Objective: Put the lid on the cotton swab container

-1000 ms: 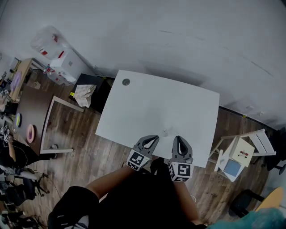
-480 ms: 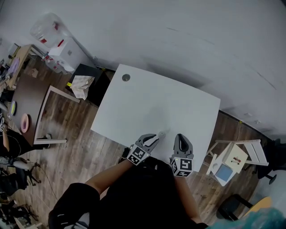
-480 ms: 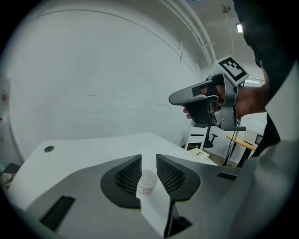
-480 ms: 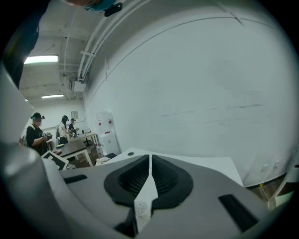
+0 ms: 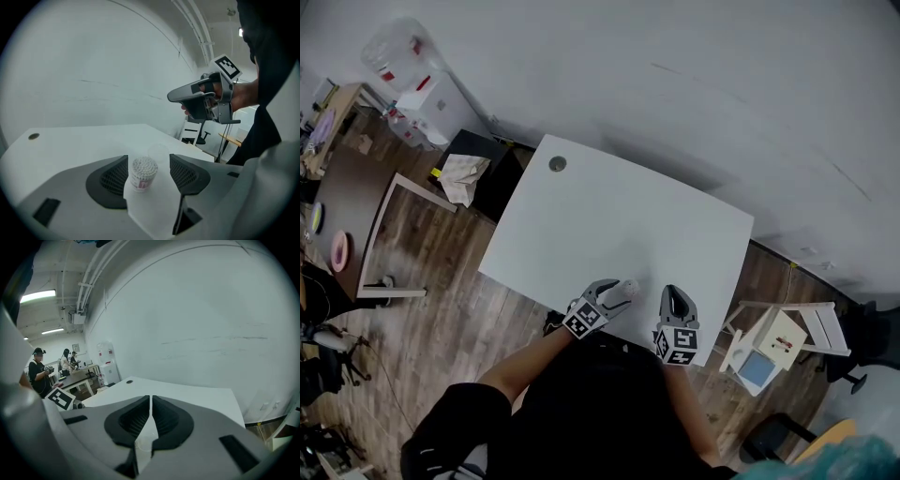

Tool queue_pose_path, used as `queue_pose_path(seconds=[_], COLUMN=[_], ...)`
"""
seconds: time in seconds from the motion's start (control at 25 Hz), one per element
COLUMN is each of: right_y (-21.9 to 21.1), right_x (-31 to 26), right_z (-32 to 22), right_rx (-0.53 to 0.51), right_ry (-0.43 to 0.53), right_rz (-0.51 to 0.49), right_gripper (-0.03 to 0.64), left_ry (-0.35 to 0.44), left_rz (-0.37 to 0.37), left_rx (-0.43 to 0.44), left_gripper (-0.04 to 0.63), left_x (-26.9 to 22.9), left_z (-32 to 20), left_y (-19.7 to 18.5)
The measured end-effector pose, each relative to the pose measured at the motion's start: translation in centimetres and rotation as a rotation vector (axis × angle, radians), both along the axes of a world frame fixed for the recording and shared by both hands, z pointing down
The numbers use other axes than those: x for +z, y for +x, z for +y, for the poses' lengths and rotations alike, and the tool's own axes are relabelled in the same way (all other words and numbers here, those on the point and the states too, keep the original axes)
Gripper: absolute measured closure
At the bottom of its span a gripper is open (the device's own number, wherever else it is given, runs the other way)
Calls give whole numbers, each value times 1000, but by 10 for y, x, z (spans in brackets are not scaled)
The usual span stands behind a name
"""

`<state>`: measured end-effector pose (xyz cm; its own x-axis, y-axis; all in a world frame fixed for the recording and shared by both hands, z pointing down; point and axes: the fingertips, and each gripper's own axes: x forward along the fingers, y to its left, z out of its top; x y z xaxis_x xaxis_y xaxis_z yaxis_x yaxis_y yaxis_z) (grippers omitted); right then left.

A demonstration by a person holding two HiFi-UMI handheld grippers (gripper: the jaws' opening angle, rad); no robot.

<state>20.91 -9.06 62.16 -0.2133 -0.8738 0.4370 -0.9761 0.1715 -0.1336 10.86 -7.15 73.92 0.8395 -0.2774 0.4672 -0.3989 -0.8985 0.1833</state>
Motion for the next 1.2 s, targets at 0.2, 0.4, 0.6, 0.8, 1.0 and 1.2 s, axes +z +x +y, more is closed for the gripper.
queue_pose_path(seconds=[0.2,0.4,0.6,0.8,1.0,1.2], right_y=[1,-3,-6,1,1,-5], right_x=[10,21,33,44,60,75], right_z=[2,5,5,9,8,11], right_rx=[-25,-50,-93,-111,-148,-210], right_ry=[-27,-59,-86,-126,-169,-224], right_rz=[12,0,-8,-13,-93,-111], right_gripper=[578,578,578,578,578,578], left_ry=[-24,-29,-22,-6,22,45], left_rz=[-72,-158,-153,-147,-151,-177], left_rx=[3,16,60,59,84,88], left_gripper=[316,290,282,284,285,345], left_x=[33,60,68,70,69,71], left_z=[-2,-5,-8,-8,-11,-12], left_y=[2,4,15,12,14,12])
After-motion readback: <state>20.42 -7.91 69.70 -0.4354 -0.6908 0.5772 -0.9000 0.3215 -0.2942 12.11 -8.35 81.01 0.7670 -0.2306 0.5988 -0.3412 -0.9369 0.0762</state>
